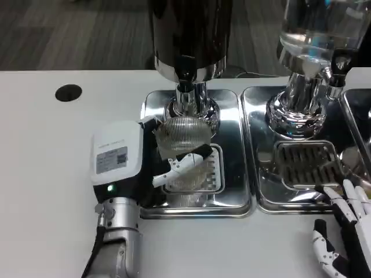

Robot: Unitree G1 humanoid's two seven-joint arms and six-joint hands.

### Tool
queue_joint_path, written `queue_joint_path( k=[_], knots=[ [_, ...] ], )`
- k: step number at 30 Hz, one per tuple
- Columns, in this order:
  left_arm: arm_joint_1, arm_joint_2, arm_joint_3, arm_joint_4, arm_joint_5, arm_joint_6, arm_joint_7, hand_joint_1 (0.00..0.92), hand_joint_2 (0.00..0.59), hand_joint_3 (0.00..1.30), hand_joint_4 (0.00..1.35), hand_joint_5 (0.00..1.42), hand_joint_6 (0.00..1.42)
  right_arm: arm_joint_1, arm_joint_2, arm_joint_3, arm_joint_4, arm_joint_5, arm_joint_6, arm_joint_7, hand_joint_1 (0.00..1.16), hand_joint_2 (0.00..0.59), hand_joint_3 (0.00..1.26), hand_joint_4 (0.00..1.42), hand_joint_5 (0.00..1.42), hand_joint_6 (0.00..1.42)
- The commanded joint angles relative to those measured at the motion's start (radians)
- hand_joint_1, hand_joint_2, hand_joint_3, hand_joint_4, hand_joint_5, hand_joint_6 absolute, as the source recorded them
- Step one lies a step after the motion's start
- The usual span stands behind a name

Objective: Grasp the cup under the faucet to collect the drink, then remove the cup.

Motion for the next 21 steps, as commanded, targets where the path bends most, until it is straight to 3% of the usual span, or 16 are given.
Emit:
queue_joint_path(
  k=[1, 7, 11, 18, 21],
  knots=[
    [-0.009, 0.008, -0.013, 0.01, 0.028, 0.009, 0.016, 0.095, 0.107, 0.59, 0.6, 0.92, 1.25, 0.001, -0.005, 0.003, 0.018, 0.008, -0.009, 0.006, 0.2, 0.526, 0.19, 0.02, 0.05, 0.14],
    [0.008, 0.014, -0.018, -0.019, 0.057, 0.043, 0.011, 0.003, 0.046, 0.33, 0.29, 0.72, 1.01, -0.008, -0.004, 0.004, 0.024, 0.01, -0.015, 0.007, 0.2, 0.526, 0.19, 0.02, 0.05, 0.15],
    [0.006, 0.02, -0.023, -0.031, 0.057, 0.056, -0.008, 0.0, 0.031, 0.21, 0.13, 0.64, 0.89, -0.012, -0.003, 0.005, 0.034, 0.012, -0.022, 0.004, 0.2, 0.526, 0.19, 0.02, 0.05, 0.16],
    [0.004, 0.021, -0.026, -0.027, 0.044, 0.058, -0.023, 0.0, 0.023, 0.17, 0.04, 0.61, 0.84, -0.014, -0.003, 0.004, 0.046, 0.017, -0.032, -0.004, 0.2, 0.526, 0.19, 0.02, 0.05, 0.16],
    [0.011, 0.023, -0.023, -0.034, 0.036, 0.051, -0.021, 0.0, 0.012, 0.12, 0.0, 0.51, 0.65, -0.015, -0.003, 0.005, 0.048, 0.02, -0.034, -0.005, 0.2, 0.524, 0.19, 0.02, 0.05, 0.16]
  ],
)
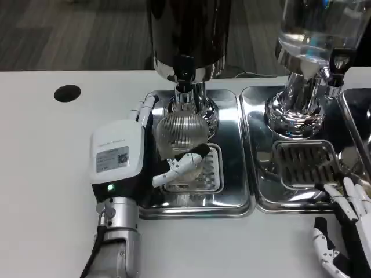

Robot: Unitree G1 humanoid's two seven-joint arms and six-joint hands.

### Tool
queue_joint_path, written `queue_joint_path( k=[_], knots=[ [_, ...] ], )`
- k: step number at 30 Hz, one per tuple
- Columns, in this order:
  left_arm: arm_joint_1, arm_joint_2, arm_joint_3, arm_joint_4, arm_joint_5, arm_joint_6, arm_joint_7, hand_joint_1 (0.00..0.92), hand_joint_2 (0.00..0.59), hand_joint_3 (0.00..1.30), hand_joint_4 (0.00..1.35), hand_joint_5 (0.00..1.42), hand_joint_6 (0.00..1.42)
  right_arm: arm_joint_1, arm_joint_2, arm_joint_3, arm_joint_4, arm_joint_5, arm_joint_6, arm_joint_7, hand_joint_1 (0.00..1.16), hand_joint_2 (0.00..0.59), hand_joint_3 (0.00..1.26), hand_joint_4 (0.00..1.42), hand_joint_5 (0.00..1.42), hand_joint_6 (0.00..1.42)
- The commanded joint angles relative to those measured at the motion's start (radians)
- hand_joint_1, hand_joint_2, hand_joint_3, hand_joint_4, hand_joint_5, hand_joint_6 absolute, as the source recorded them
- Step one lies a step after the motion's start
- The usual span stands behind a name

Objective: Grasp the cup under the faucet to collect the drink, then remove the cup.

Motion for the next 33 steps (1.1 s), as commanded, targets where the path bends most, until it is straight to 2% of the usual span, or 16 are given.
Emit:
queue_joint_path(
  k=[1, 9, 12, 15, 20, 25, 33],
  knots=[
    [0.022, 0.009, 0.007, -0.03, -0.006, -0.008, -0.01, 0.0, 0.013, 0.11, 0.0, 0.49, 0.62, 0.005, -0.003, 0.005, 0.015, 0.008, -0.005, 0.012, 0.2, 0.523, 0.19, 0.02, 0.05, 0.16],
    [0.115, 0.039, 0.036, -0.212, 0.001, -0.011, -0.023, 0.0, 0.01, 0.12, 0.05, 0.44, 0.55, 0.001, -0.004, 0.015, 0.001, -0.009, 0.004, 0.012, 0.21, 0.52, 0.19, 0.01, 0.05, 0.16],
    [0.142, 0.048, 0.052, -0.259, -0.005, -0.02, -0.036, 0.0, 0.009, 0.12, 0.05, 0.35, 0.44, -0.002, -0.005, 0.016, -0.007, -0.01, 0.005, 0.015, 0.21, 0.517, 0.19, 0.01, 0.05, 0.16],
    [0.177, 0.058, 0.066, -0.33, -0.007, -0.04, -0.042, 0.0, 0.01, 0.12, 0.04, 0.31, 0.39, -0.001, -0.004, 0.018, -0.014, -0.012, 0.007, 0.016, 0.2, 0.517, 0.19, 0.01, 0.05, 0.17],
    [0.207, 0.076, 0.095, -0.48, 0.001, -0.075, -0.082, 0.0, 0.022, 0.21, 0.08, 0.25, 0.27, 0.008, -0.008, 0.02, -0.039, -0.025, 0.017, 0.016, 0.2, 0.513, 0.19, 0.01, 0.05, 0.17],
    [0.18, 0.087, 0.104, -0.577, 0.023, -0.083, -0.166, 0.0, 0.023, 0.21, 0.09, 0.23, 0.25, 0.02, -0.011, 0.015, -0.064, -0.025, 0.02, 0.022, 0.21, 0.514, 0.19, 0.01, 0.05, 0.17],
    [0.103, 0.062, 0.092, -0.582, 0.077, -0.067, -0.271, 0.0, 0.03, 0.23, 0.1, 0.24, 0.26, 0.038, -0.011, 0.008, -0.091, -0.022, 0.025, 0.023, 0.21, 0.518, 0.19, 0.01, 0.05, 0.17]
  ],
)
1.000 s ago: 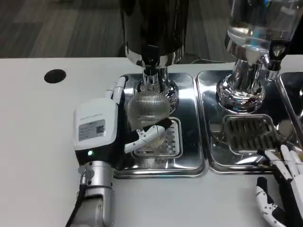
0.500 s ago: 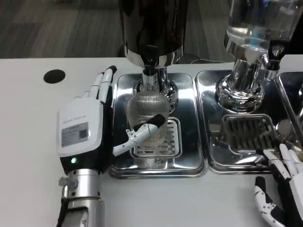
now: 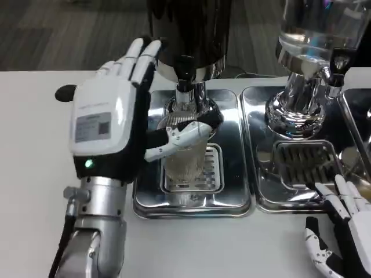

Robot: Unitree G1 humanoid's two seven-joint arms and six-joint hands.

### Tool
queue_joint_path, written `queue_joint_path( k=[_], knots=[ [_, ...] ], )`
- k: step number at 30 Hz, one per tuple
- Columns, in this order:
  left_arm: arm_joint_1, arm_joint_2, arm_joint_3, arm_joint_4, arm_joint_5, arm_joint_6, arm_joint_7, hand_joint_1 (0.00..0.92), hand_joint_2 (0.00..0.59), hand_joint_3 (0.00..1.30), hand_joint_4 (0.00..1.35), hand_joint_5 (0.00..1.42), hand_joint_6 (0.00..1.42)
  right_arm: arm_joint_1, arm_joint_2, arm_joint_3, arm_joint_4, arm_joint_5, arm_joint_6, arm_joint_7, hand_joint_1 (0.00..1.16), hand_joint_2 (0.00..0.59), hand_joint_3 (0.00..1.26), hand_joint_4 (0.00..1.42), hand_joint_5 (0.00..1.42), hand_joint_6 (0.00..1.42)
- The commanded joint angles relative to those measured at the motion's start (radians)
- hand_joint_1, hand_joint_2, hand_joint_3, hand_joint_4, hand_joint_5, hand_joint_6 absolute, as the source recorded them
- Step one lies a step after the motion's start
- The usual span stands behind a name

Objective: Grasp the cup under the faucet to collect the drink, then remove the cup.

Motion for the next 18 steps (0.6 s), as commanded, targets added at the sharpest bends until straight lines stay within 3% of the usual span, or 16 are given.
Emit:
queue_joint_path(
  k=[1, 10, 18],
  knots=[
    [-0.054, -0.02, -0.017, 0.003, 0.039, 0.016, -0.062, 0.0, 0.03, 0.23, 0.1, 0.24, 0.26, 0.016, -0.011, -0.009, -0.018, -0.002, 0.005, 0.007, 0.21, 0.518, 0.19, 0.01, 0.05, 0.17],
    [-0.129, -0.061, -0.037, 0.039, 0.07, 0.039, -0.122, 0.0, 0.038, 0.26, 0.11, 0.24, 0.25, 0.034, -0.005, -0.011, -0.011, -0.001, 0.0, -0.005, 0.22, 0.519, 0.19, 0.01, 0.05, 0.17],
    [-0.108, -0.072, -0.05, 0.045, 0.088, 0.037, -0.119, 0.0, 0.056, 0.4, 0.24, 0.33, 0.29, 0.043, -0.013, -0.019, -0.016, 0.0, -0.002, -0.007, 0.22, 0.519, 0.19, 0.01, 0.05, 0.18]
  ],
)
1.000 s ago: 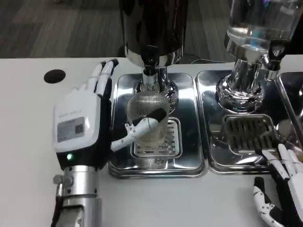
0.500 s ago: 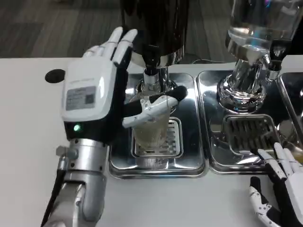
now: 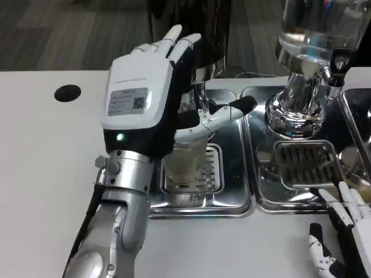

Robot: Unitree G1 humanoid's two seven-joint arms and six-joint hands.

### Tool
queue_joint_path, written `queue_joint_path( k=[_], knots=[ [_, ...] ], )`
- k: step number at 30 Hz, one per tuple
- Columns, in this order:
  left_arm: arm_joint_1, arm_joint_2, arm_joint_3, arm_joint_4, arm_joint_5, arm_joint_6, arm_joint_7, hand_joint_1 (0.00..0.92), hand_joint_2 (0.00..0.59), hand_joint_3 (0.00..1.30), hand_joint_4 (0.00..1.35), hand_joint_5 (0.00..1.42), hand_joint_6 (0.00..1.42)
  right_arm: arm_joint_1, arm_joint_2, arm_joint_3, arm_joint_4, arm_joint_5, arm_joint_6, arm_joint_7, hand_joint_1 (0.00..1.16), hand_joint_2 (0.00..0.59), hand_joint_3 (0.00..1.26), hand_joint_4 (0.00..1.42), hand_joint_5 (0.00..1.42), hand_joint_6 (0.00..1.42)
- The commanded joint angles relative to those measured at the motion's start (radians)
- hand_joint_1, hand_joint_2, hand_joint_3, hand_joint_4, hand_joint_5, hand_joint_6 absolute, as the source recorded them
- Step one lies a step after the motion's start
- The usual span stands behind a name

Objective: Grasp the cup under the faucet to collect the drink, then remove the cup.

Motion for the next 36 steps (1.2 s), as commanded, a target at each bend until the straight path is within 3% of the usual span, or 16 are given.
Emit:
queue_joint_path(
  k=[1, 7, 13, 36],
  knots=[
    [0.026, -0.003, -0.011, -0.007, 0.018, -0.001, 0.005, 0.0, 0.057, 0.43, 0.26, 0.35, 0.3, 0.01, -0.013, -0.013, -0.01, -0.002, -0.003, -0.005, 0.22, 0.519, 0.19, 0.01, 0.05, 0.18],
    [0.083, 0.002, -0.008, -0.055, 0.031, -0.01, 0.036, 0.0, 0.064, 0.6, 0.42, 0.49, 0.36, 0.011, -0.016, -0.011, -0.018, -0.009, -0.003, -0.001, 0.22, 0.519, 0.19, 0.01, 0.05, 0.18],
    [0.12, 0.005, -0.007, -0.088, 0.054, -0.011, 0.048, 0.0, 0.067, 0.69, 0.5, 0.56, 0.38, 0.014, -0.012, -0.006, -0.025, -0.016, -0.002, -0.001, 0.22, 0.519, 0.19, 0.01, 0.05, 0.18],
    [0.165, 0.004, -0.004, -0.106, 0.069, -0.018, 0.065, 0.0, 0.068, 0.71, 0.51, 0.57, 0.37, 0.027, -0.006, -0.008, -0.042, -0.02, -0.004, -0.004, 0.22, 0.519, 0.19, 0.01, 0.05, 0.18]
  ],
)
